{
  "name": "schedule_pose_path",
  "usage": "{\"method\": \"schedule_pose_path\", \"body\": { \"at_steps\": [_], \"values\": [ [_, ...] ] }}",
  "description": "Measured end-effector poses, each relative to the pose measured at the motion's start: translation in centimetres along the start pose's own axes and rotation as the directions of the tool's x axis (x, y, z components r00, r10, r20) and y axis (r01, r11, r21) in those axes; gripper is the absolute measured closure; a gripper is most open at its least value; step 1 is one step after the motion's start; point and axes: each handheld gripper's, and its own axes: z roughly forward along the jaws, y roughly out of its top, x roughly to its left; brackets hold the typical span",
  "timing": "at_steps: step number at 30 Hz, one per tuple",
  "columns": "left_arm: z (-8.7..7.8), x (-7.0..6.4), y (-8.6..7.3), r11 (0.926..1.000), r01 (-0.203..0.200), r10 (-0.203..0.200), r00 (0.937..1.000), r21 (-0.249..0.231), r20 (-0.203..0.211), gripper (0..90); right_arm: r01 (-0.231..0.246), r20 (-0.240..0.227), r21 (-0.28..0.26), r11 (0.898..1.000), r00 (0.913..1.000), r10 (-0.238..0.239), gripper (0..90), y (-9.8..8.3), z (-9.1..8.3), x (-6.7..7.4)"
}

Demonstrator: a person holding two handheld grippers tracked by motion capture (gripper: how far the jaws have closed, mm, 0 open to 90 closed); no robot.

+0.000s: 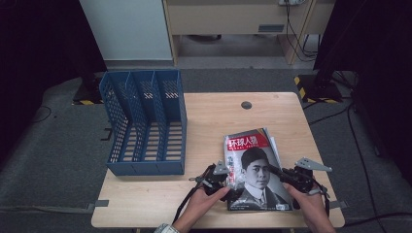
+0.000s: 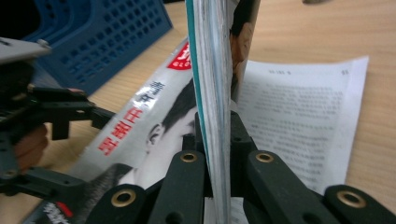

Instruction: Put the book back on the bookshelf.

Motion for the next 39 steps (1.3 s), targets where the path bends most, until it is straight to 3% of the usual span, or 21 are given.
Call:
{"method": "schedule_pose_path", "body": {
  "at_steps": [4, 6, 9, 13, 16, 21, 24, 28, 32, 36, 39],
  "values": [
    [0.0, -0.2, 0.0, 0.9996, -0.028, 0.028, 0.9996, 0.006, -0.004, 12.8, 0.024, 0.045, 0.069, 0.997, 0.9986, -0.027, 87.8, -0.4, 0.9, -0.3],
    [0.2, -0.4, 0.1, 0.9992, -0.040, 0.040, 0.9992, 0.009, 0.010, 14.4, 0.014, 0.061, 0.095, 0.995, 0.9979, -0.020, 87.5, -0.7, 1.2, -0.4],
    [0.3, -0.4, 0.3, 0.9980, -0.060, 0.060, 0.9981, 0.021, 0.011, 14.6, 0.021, 0.068, 0.113, 0.993, 0.9973, -0.029, 86.7, -0.8, 1.3, -0.4],
    [0.6, -0.2, 0.7, 0.9961, -0.082, 0.081, 0.9966, 0.034, 0.015, 15.3, 0.064, 0.090, 0.145, 0.987, 0.9929, -0.078, 82.8, -0.8, 1.6, 0.1],
    [0.7, 0.0, 0.9, 0.9951, -0.091, 0.091, 0.9958, 0.038, 0.011, 17.2, 0.126, 0.118, 0.204, 0.971, 0.9813, -0.152, 72.0, -0.8, 2.0, 0.3],
    [0.6, -0.1, 0.8, 0.9936, -0.106, 0.106, 0.9943, 0.039, -0.009, 23.3, 0.145, 0.149, 0.243, 0.959, 0.9716, -0.184, 51.0, -0.9, 2.3, 0.3],
    [0.6, -0.1, 0.7, 0.9927, -0.116, 0.117, 0.9931, 0.034, -0.014, 23.6, 0.127, 0.189, 0.265, 0.956, 0.9652, -0.181, 31.5, -0.9, 2.3, 0.0],
    [0.6, -0.1, 0.7, 0.9927, -0.116, 0.117, 0.9929, 0.033, -0.023, 25.6, 0.100, 0.244, 0.273, 0.957, 0.9548, -0.169, 20.3, -1.0, 1.9, -0.7],
    [0.5, -0.1, 0.7, 0.9928, -0.116, 0.117, 0.9927, 0.029, -0.030, 29.0, 0.081, 0.259, 0.265, 0.961, 0.9540, -0.152, 17.2, -1.1, 2.0, -1.0],
    [0.4, 0.0, 0.6, 0.9928, -0.116, 0.117, 0.9926, 0.029, -0.033, 32.5, 0.093, 0.220, 0.274, 0.957, 0.9629, -0.156, 15.2, -1.1, 2.3, -0.7],
    [0.3, 0.2, 0.7, 0.9947, -0.100, 0.101, 0.9944, 0.025, -0.031, 35.9, 0.103, 0.233, 0.280, 0.955, 0.9571, -0.171, 19.4, -1.1, 2.4, -0.3]
  ]
}}
